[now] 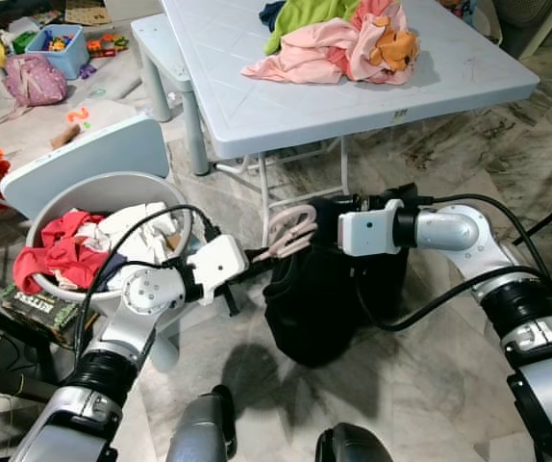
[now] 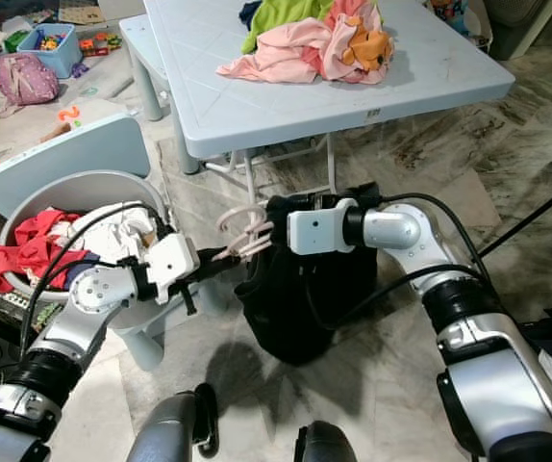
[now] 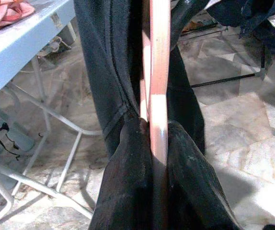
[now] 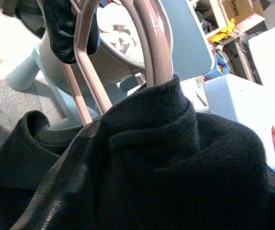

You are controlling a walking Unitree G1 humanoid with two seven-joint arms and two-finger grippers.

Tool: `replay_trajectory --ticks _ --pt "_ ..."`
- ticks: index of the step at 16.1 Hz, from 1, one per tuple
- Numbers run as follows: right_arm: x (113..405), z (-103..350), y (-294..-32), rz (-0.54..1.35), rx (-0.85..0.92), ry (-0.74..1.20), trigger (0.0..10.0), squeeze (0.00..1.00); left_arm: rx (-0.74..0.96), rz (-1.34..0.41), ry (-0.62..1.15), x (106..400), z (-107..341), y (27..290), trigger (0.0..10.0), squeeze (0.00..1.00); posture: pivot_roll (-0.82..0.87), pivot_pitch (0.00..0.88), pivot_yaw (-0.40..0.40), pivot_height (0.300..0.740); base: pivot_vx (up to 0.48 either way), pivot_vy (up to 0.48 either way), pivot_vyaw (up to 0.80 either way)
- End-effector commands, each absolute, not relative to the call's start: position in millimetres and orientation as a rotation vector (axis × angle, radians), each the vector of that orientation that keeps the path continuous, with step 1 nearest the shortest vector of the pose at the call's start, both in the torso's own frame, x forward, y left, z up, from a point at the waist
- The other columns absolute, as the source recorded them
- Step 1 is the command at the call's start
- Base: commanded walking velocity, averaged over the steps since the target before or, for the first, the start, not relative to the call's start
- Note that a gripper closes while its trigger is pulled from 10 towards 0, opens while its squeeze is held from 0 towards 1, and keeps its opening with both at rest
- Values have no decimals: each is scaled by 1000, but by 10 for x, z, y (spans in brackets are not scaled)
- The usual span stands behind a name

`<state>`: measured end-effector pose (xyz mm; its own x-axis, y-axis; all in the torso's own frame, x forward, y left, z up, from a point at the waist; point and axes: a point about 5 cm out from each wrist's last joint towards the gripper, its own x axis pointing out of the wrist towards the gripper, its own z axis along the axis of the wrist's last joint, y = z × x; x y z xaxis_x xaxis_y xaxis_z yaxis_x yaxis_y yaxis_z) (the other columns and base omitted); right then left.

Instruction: Hang hanger

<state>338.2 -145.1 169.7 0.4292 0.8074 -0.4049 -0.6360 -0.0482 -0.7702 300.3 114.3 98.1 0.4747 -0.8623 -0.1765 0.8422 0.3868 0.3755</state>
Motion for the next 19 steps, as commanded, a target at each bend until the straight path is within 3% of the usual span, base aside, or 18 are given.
replay_trajectory --ticks 1,7,11,16,17,18,19 --pt "3407 1836 -1410 1196 -1116 -251 10000 1000 451 -1117 -69 3012 1014 1061 0 0 -82 95 -29 740 0 0 0" --pt "3455 1916 -1597 1250 -1119 -134 10000 1000 454 -1104 -54 3025 991 1097 0 0 -81 94 -29 740 0 0 0" --pt "3508 2031 -1679 1114 -1059 -198 10000 1000 426 -1006 -24 3094 972 1177 0 0 -80 95 -33 740 0 0 0" --pt "3530 2021 -1879 789 -955 -263 10000 1000 272 -831 39 3195 923 1288 0 0 -92 100 -6 740 0 0 0" --pt "3540 1964 -1972 704 -890 -218 10000 745 238 -800 28 3242 972 1285 0 0 -89 100 -4 740 0 0 0" --pt "3545 1915 -2026 649 -838 -181 10000 196 221 -779 19 3271 1007 1286 0 0 -87 100 -3 740 0 0 0" --pt "3549 1799 -2107 584 -765 -102 10000 24 197 -760 8 3301 1053 1286 0 0 -86 99 1 740 0 0 0"
